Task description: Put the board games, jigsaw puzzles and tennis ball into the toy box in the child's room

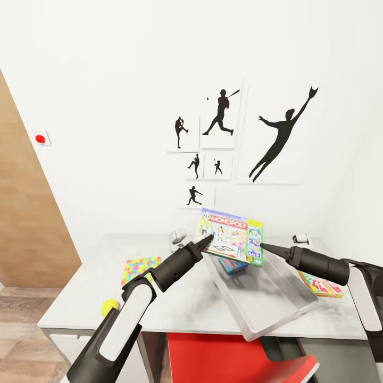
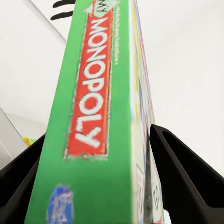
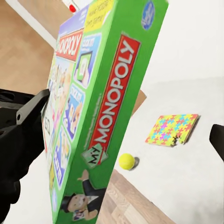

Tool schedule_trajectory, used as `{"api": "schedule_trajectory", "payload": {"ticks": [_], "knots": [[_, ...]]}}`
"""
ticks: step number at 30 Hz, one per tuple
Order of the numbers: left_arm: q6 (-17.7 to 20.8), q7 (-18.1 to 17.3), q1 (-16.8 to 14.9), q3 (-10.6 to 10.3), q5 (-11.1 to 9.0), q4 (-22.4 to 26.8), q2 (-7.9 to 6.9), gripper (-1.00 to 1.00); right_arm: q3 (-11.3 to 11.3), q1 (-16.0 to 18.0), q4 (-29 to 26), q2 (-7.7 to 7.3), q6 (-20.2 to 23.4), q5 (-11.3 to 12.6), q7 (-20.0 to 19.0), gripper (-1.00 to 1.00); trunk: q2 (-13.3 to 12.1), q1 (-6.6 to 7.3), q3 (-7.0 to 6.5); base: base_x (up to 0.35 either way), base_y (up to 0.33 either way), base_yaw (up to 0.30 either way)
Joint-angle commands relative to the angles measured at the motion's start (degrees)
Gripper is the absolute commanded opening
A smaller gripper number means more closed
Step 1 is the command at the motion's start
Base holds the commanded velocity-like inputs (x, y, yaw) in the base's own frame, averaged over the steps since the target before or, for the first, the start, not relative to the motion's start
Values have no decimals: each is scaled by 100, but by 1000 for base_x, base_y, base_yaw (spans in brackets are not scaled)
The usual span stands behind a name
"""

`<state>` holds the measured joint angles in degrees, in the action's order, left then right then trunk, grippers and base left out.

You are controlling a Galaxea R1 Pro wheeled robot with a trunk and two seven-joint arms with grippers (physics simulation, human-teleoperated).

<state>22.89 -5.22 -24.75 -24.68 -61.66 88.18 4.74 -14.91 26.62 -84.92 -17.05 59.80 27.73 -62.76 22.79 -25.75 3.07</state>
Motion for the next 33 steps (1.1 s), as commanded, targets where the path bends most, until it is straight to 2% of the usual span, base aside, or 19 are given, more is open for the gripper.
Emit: {"api": "schedule_trajectory", "payload": {"ticks": [1,33], "knots": [[27,-4,-3,-6,-37,0,-2,-100,-7,9,6,-2,20,-14,-24,100,13,-4,13,0,0,0],[14,-5,5,-87,-31,-2,18,-100,3,181,416,52,20,-18,224,100,13,-4,13,0,0,0]]}}
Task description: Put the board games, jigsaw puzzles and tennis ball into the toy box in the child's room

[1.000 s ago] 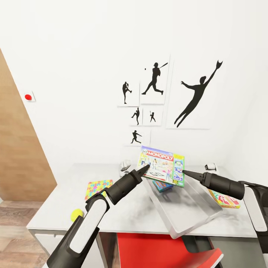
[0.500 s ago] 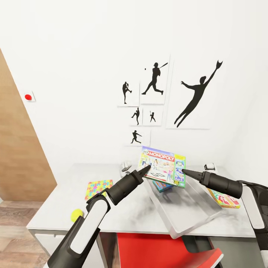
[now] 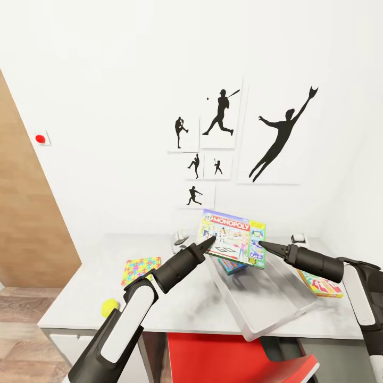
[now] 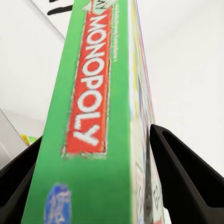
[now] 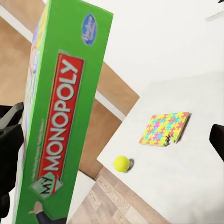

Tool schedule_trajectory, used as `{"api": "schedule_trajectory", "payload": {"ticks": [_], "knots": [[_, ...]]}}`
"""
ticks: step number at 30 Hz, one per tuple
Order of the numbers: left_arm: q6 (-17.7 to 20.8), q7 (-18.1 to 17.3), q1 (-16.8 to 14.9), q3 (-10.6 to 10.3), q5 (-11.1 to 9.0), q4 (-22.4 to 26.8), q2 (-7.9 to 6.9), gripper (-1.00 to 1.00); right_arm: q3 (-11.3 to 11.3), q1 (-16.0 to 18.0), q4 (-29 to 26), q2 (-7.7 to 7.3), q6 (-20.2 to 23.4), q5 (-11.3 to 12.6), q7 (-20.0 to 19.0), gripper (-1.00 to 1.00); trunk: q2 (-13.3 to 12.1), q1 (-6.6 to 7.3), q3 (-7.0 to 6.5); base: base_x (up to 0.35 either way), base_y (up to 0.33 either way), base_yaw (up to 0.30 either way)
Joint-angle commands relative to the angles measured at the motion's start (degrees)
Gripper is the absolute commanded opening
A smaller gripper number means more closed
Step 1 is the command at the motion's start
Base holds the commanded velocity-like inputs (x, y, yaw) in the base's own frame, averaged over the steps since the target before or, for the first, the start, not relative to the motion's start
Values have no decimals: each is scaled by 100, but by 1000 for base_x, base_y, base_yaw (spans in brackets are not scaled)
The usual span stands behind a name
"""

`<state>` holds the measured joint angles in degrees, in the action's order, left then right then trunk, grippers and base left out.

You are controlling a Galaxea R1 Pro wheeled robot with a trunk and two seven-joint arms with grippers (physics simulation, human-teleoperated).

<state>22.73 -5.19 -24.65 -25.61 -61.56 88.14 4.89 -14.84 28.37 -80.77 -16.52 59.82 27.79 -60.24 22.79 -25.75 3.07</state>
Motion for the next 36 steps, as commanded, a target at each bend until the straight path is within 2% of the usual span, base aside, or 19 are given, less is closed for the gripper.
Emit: {"api": "schedule_trajectory", "payload": {"ticks": [1,13,29,30,36], "knots": [[30,-8,-5,5,-41,1,3,-100,-4,7,4,17,18,-25,-20,100,13,-4,13,0,0,0],[30,-8,-5,3,-41,1,3,-100,6,15,16,130,18,-43,24,100,13,-4,13,0,0,0],[30,-8,-5,3,-41,1,11,-100,7,18,17,148,18,-50,29,100,13,-4,13,0,0,0],[30,-8,-5,3,-41,1,12,-100,7,17,17,148,18,-51,29,-100,13,-4,13,0,0,0],[30,-8,-5,3,-41,1,12,-100,7,16,17,145,18,-49,29,-100,13,-4,13,0,0,0]]}}
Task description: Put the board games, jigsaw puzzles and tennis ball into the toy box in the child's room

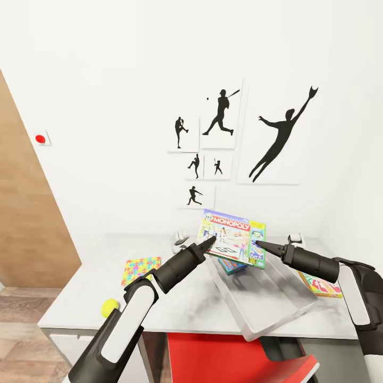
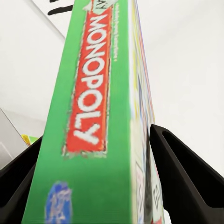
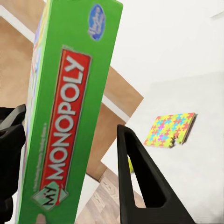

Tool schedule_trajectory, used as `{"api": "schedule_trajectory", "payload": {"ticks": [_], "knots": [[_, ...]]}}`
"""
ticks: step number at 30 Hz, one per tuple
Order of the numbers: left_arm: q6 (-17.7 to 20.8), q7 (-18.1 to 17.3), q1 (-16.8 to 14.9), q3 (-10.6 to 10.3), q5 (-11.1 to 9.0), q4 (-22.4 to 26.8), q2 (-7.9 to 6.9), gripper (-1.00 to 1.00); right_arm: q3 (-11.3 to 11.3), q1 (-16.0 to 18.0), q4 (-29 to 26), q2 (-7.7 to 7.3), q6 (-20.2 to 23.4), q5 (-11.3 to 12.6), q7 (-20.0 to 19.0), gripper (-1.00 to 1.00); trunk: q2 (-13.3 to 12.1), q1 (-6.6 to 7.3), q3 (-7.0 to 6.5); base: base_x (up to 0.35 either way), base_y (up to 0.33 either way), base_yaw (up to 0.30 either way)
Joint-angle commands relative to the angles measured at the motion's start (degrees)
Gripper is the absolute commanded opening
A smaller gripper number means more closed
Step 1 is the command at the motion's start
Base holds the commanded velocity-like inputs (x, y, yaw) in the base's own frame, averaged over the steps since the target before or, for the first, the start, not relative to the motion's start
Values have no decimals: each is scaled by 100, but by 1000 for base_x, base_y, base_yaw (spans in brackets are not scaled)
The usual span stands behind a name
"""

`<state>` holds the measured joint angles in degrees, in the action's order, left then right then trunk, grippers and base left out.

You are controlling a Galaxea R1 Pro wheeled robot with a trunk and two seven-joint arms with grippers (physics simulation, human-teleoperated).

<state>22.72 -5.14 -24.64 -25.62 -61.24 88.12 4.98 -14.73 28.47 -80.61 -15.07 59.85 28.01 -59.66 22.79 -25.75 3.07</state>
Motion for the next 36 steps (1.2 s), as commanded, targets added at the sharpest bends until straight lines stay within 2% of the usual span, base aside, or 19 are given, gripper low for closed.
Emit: {"api": "schedule_trajectory", "payload": {"ticks": [1,36], "knots": [[31,-14,-5,5,-72,4,3,-100,-4,5,2,-2,15,-70,-28,-100,13,-4,13,0,0,0],[31,-14,-5,-4,-73,8,3,-100,-28,2,2,-5,15,-67,-28,-100,13,-4,13,0,0,0]]}}
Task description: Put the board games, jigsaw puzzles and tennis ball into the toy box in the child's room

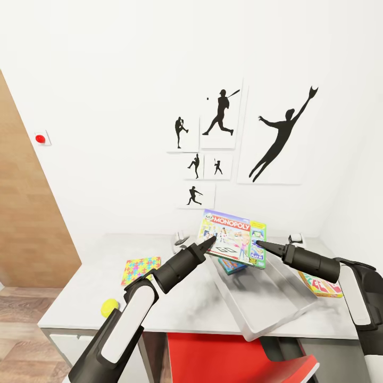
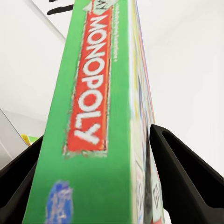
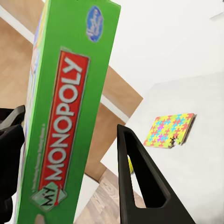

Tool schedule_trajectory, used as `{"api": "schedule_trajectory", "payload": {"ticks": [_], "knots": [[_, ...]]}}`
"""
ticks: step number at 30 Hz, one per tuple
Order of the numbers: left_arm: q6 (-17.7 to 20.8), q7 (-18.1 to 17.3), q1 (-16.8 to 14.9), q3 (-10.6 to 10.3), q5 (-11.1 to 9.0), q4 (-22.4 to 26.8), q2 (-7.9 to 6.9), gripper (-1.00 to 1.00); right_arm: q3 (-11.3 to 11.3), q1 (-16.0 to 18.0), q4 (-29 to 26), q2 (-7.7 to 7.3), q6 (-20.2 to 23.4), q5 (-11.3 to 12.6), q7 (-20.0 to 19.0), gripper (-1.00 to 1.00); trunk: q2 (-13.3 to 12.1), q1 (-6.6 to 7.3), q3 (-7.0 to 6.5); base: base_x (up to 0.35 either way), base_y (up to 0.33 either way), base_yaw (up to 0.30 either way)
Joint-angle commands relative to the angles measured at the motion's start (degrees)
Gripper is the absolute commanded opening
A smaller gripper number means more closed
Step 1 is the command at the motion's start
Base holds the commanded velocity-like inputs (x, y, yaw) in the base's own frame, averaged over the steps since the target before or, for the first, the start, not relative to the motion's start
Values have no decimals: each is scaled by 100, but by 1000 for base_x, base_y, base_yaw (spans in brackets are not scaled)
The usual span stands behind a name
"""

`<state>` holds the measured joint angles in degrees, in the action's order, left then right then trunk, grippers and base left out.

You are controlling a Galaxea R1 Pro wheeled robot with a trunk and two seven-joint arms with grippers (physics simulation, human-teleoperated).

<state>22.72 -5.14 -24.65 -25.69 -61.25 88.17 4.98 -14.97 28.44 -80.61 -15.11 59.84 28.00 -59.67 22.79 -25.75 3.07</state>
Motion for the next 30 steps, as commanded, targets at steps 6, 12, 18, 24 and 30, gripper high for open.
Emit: {"api": "schedule_trajectory", "payload": {"ticks": [6,12,18,24,30], "knots": [[31,-14,-5,3,-71,4,2,-100,-6,4,2,0,16,-67,-27,-100,13,-4,13,0,0,0],[31,-14,-8,5,-71,5,1,100,-6,6,2,0,16,-67,-27,-100,13,-4,13,0,0,0],[31,-14,-6,9,-75,4,0,100,-6,5,2,0,16,-63,-27,-100,13,-4,13,0,0,0],[31,-14,-5,11,-73,4,0,100,-6,6,2,0,16,-60,-27,-100,13,-4,13,0,0,0],[31,-14,-5,12,-72,3,2,100,-6,4,2,0,16,-58,-27,-100,13,-4,13,0,0,0]]}}
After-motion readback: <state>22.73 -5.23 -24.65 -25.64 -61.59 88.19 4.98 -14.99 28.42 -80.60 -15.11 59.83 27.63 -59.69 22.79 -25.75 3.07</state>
